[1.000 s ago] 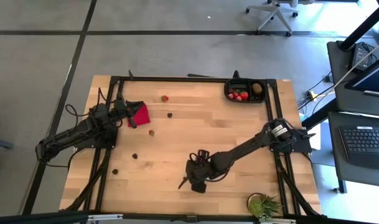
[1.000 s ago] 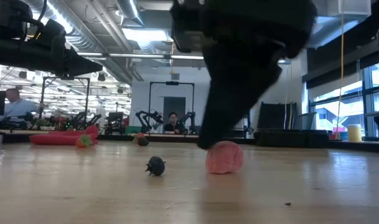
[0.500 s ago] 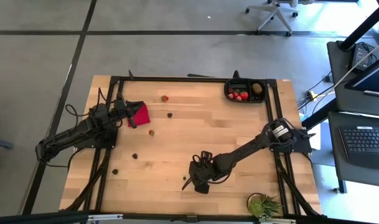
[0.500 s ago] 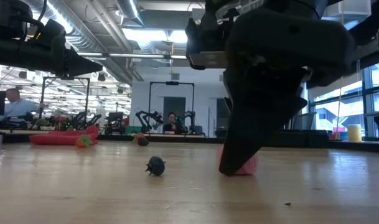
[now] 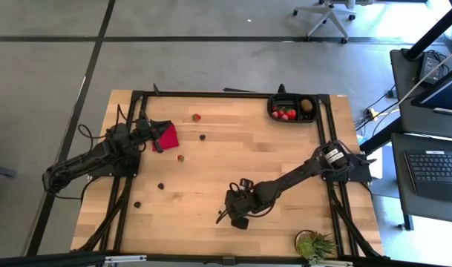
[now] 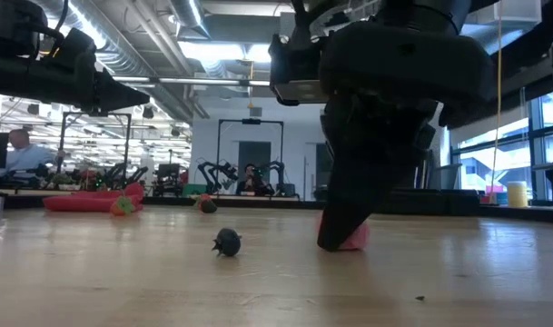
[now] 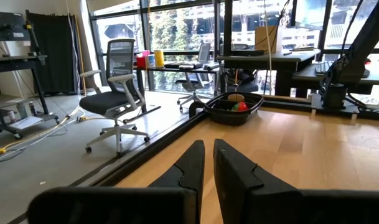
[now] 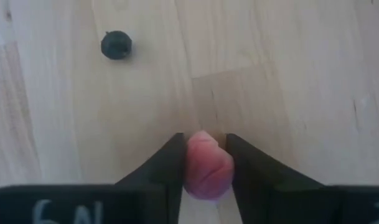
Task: Pick and placing Produce into tupperware
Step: Put the pink peach into the black bin
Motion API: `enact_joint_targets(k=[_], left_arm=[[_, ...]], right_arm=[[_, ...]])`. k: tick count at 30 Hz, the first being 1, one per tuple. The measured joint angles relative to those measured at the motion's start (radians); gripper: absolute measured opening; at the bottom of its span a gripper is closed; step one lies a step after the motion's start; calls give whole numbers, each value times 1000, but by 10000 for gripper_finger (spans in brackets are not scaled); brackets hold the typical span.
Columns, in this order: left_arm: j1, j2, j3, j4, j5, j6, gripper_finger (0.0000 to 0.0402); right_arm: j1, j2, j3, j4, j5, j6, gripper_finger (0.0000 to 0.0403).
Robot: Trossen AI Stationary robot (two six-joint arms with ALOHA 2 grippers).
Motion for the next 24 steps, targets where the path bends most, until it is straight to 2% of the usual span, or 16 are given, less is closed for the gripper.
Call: enact_joint_targets(k=[4, 12, 18, 24], left_arm=[[0, 0, 0, 0, 0, 0, 27], [0, 0, 0, 0, 0, 0, 27], [0, 0, 0, 0, 0, 0, 27], [0, 0, 0, 0, 0, 0, 27]], right_arm=[[-26, 4, 41, -74, -29, -18, 92], [-162, 5, 206, -423, -15, -63, 96], [-316, 5, 355, -645, 22, -119, 96], [-522, 5, 455, -847, 78, -143, 98]])
